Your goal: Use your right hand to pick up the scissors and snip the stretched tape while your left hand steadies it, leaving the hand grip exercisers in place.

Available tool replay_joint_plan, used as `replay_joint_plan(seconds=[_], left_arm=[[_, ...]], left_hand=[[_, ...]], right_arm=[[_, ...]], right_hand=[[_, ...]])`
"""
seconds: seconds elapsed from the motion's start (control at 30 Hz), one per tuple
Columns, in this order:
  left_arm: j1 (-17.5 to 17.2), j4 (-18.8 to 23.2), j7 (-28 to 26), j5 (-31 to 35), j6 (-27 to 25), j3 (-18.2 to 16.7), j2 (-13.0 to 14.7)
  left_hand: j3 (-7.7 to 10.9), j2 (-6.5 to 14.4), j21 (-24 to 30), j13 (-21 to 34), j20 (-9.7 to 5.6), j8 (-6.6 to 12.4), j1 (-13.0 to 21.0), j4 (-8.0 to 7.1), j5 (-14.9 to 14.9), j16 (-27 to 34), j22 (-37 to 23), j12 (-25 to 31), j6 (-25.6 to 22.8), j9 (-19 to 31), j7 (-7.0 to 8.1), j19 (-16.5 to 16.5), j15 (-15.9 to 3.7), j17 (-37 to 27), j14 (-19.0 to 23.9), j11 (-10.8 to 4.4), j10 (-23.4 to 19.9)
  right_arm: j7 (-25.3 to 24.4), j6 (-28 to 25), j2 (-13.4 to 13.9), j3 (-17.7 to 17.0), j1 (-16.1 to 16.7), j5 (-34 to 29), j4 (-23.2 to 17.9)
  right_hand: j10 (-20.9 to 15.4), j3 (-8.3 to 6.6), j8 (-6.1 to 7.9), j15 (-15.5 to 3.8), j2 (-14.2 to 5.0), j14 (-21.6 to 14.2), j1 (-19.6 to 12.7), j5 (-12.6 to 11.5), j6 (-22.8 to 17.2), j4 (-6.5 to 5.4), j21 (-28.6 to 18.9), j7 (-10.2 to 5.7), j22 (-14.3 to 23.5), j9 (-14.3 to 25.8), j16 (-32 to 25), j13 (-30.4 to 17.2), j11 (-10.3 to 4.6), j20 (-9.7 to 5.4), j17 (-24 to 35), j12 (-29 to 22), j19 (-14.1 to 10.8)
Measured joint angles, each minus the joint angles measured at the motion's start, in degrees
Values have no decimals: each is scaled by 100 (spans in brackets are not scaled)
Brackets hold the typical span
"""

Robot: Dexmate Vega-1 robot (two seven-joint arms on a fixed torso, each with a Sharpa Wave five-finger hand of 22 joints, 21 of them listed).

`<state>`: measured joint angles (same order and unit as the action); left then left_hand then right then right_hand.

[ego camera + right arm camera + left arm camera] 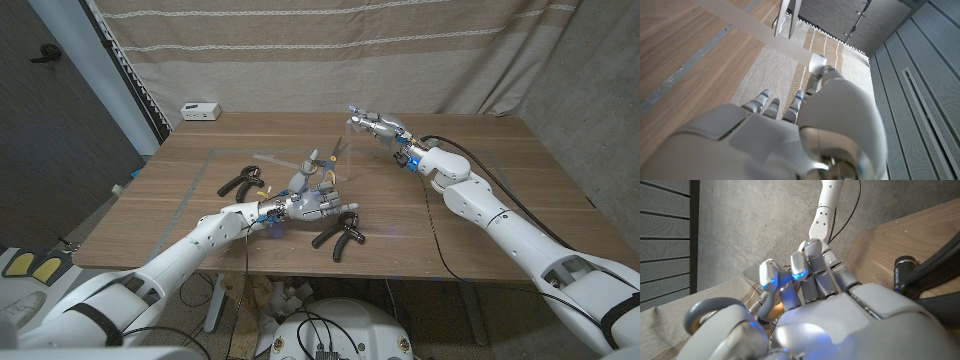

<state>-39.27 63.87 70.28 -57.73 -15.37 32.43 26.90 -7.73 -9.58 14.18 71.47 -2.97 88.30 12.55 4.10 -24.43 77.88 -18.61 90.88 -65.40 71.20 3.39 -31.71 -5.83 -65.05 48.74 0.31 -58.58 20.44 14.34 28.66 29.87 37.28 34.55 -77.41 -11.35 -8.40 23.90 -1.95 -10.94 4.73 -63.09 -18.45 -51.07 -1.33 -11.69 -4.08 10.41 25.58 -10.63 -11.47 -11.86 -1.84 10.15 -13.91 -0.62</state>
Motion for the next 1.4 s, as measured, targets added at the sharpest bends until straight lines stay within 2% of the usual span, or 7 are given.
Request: replay_joint_plan(seconds=[0.23, 1.4], left_arm=[[20, -55, 50, 21, 7, 3, -34], [140, -404, 289, 115, 57, -9, -184]], left_hand=[[0, 0, 0, 0, 0, 0, 0, 0, 0, 0, 0, 0, 0, 0, 0, 0, 1, -30, 0, 0, 0], [0, -27, -22, 0, 0, 0, -27, 0, 0, -34, -15, 0, 33, 0, -33, 0, 6, -2, -17, -31, 30]], right_arm=[[2, 9, 0, 6, 13, 2, -36], [80, 11, 15, 12, 47, 74, -139]], right_hand=[[0, 0, -43, 0, 0, 0, 0, 1, 0, 0, 0, 0, 0, 8, 0, 0, 0, 0, 0, 0, 0], [0, -23, -44, 0, 1, 0, -1, 11, -21, 23, 0, -21, 0, 35, 0, -1, 0, 0, 0, 0, 0]])
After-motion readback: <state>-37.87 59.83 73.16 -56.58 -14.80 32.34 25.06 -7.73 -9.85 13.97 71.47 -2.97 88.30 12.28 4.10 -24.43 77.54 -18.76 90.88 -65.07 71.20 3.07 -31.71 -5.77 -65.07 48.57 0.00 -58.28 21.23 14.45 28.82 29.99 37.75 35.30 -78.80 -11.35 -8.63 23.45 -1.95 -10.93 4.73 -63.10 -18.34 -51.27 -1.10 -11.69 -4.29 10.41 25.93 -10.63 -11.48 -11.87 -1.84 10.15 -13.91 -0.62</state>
